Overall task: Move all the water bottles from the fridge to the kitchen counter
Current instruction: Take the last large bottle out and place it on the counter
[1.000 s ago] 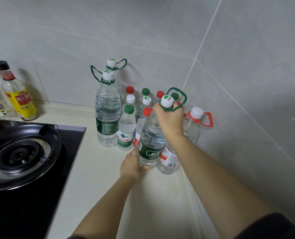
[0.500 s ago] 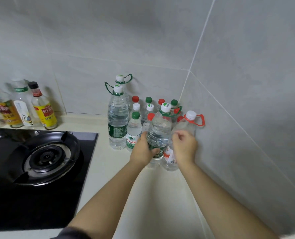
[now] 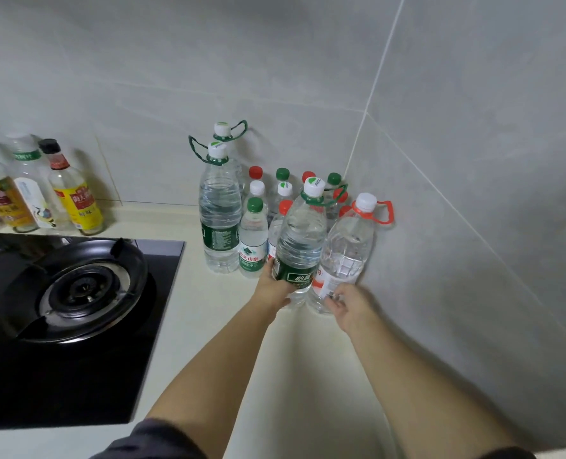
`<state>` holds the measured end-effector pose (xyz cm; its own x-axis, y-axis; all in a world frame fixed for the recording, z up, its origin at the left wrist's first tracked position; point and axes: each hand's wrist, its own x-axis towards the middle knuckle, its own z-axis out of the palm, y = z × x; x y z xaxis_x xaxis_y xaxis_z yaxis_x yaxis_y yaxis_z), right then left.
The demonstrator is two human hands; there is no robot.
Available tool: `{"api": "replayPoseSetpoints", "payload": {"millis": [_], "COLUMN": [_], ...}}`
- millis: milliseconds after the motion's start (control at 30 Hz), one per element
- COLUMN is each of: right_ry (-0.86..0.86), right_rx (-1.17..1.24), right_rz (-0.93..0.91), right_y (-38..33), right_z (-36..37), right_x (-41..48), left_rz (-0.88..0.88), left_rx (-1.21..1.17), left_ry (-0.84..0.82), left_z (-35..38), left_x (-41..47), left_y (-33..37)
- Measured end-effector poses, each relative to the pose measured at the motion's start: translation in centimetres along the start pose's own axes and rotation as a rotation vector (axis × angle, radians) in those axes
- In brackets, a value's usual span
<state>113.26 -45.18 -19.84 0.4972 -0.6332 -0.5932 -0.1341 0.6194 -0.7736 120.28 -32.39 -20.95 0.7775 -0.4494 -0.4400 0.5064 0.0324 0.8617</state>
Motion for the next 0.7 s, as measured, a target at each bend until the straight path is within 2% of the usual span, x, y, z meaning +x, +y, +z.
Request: {"api": "replayPoseSetpoints", "payload": {"millis": [200,333,400,500,600,700], "right_ry": [-0.131,-0.356,-0.478,-0.694,-0.893,-1.012], "right_rx": [0.013,-0.115,-0.274,-0.704,-1.178,-1.571], "right_rz": [0.061,0.035,-0.030,-0.300,-0.738,-1.165], "right_y": [3.6,6.8,8.1,10.8,13.7,17.1], "right_z": [0.3,2.9,4.5,6.9,9.2,11.9], "right_x": [-2.6,-8.1,-11.3,-15.1,-19.0,-23.4], "left_rz": [0.038,0.134,0.198,0.278,0.327,0.243], "left_rx": [0.102,0.163,0.225,0.480,0.942,1.298], "left_ry": [-0.123,0.031,0.142,0.330,0.582,0.812], "left_z": [-3.5,-10.1,-13.8,-18.9,-23.8,-28.1], "left_x": [-5.0,-10.8,-14.4,-20.5,-27.3,-34.7], "left_y": [-1.1,-1.1,-0.5,0.3,0.1,-0.5]}}
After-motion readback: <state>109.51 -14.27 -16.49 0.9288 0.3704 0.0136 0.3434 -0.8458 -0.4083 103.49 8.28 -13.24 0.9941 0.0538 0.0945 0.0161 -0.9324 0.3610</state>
